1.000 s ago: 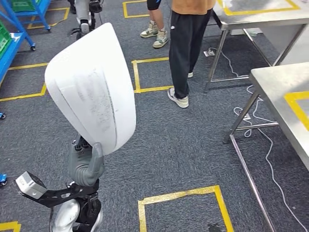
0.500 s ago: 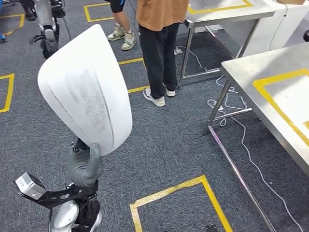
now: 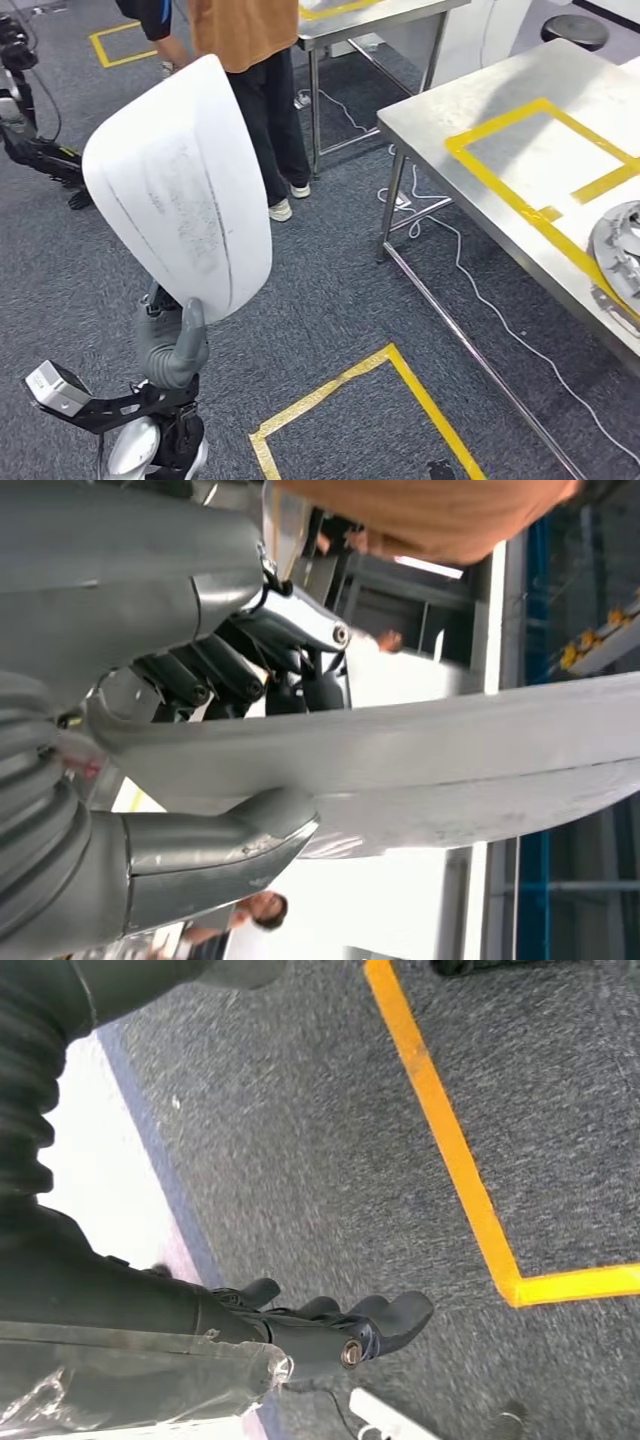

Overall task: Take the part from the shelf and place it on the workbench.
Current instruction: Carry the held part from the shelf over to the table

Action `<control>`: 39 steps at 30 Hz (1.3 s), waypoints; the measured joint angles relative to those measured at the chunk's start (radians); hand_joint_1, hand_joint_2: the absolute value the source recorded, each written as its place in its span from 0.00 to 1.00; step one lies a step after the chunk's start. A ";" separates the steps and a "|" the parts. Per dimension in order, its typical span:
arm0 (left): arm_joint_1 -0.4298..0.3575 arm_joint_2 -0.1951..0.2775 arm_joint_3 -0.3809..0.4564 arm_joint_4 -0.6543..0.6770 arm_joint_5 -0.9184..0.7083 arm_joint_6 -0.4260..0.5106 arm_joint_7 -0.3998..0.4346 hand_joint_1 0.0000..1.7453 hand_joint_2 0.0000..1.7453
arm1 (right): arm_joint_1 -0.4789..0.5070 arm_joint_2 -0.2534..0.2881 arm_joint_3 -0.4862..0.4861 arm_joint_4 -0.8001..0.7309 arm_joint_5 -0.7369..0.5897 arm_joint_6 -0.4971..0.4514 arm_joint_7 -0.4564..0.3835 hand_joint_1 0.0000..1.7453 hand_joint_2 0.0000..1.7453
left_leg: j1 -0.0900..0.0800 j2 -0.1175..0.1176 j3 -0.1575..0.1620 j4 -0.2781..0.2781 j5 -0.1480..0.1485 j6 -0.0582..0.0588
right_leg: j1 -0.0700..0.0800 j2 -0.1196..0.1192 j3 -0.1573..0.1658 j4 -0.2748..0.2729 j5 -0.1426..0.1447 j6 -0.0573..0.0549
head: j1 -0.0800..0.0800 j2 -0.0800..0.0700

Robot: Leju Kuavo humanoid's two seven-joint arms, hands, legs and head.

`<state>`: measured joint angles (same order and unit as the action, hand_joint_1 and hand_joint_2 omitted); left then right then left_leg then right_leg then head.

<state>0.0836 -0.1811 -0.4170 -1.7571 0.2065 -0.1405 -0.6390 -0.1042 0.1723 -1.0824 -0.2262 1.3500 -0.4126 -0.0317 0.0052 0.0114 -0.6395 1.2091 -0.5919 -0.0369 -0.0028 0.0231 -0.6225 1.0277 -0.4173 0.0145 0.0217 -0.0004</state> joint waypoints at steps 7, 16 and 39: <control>0.004 0.005 0.001 0.000 0.000 0.000 0.000 1.00 1.00 | 0.001 0.000 0.000 0.000 -0.002 0.003 0.000 0.00 1.00 | 0.019 -0.091 0.048 -0.157 0.128 -0.005 | -0.008 0.099 -0.008 0.008 0.003 0.019 | -0.003 0.000; 0.000 -0.003 0.000 0.000 -0.001 0.000 0.001 1.00 1.00 | 0.006 0.000 0.000 0.000 -0.016 0.003 -0.009 0.00 1.00 | 0.005 -0.006 0.067 -0.194 0.128 0.045 | -0.008 -0.007 -0.150 0.248 -0.103 0.054 | 0.007 0.000; -0.007 -0.003 -0.002 0.002 -0.003 0.001 0.002 1.00 1.00 | 0.006 0.000 -0.001 0.000 -0.017 0.005 -0.009 0.00 1.00 | 0.018 -0.096 0.055 -0.182 0.129 0.003 | -0.011 0.115 -0.016 0.007 0.007 0.031 | -0.008 0.000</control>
<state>0.0762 -0.1838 -0.4190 -1.7550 0.2037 -0.1391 -0.6368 -0.0985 0.1720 -1.0834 -0.2263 1.3333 -0.4074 -0.0410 0.0230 -0.0850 -0.5844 1.0273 -0.4632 -0.0338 -0.0142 0.1385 -0.6388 1.0344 -0.4099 0.0453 0.0138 -0.0004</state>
